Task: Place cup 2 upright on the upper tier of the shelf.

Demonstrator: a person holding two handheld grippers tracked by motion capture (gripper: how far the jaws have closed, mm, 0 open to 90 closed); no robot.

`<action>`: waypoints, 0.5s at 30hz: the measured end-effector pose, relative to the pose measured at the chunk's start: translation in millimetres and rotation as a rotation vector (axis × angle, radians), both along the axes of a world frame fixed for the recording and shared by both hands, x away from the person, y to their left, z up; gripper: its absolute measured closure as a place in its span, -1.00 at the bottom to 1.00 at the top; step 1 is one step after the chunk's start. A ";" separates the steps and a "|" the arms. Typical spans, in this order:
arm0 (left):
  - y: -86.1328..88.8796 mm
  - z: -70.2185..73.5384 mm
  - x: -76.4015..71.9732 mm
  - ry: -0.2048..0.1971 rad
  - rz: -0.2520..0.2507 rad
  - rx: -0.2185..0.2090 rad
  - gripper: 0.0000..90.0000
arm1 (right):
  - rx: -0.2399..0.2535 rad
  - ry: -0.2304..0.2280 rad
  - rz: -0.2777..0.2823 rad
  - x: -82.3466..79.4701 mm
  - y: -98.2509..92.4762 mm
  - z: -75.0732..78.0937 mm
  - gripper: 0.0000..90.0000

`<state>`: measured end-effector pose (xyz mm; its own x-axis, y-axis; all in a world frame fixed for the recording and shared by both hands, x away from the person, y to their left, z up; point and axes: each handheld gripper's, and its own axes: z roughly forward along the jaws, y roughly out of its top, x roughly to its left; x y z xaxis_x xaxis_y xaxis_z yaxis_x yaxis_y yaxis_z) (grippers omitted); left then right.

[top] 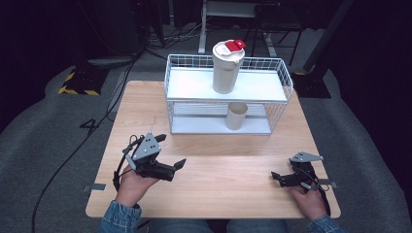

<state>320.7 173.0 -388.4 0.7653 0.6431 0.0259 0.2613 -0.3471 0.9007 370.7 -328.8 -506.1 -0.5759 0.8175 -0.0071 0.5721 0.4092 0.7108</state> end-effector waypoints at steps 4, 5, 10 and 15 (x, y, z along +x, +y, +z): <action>0.2 -7.7 -5.1 0.016 -0.021 0.023 -0.99 | 0.000 0.000 0.000 0.0 0.0 0.0 -1.00; 2.2 -13.1 -6.7 0.025 -0.017 0.023 -0.99 | 0.000 0.000 0.000 0.0 0.0 0.0 -1.00; 9.2 -22.8 -7.7 0.052 0.008 0.027 -0.99 | 0.000 0.000 0.000 0.0 0.0 0.0 -1.00; 17.5 -33.9 -9.6 0.089 0.032 0.017 -0.99 | 0.000 0.000 0.000 0.0 0.0 0.0 -1.00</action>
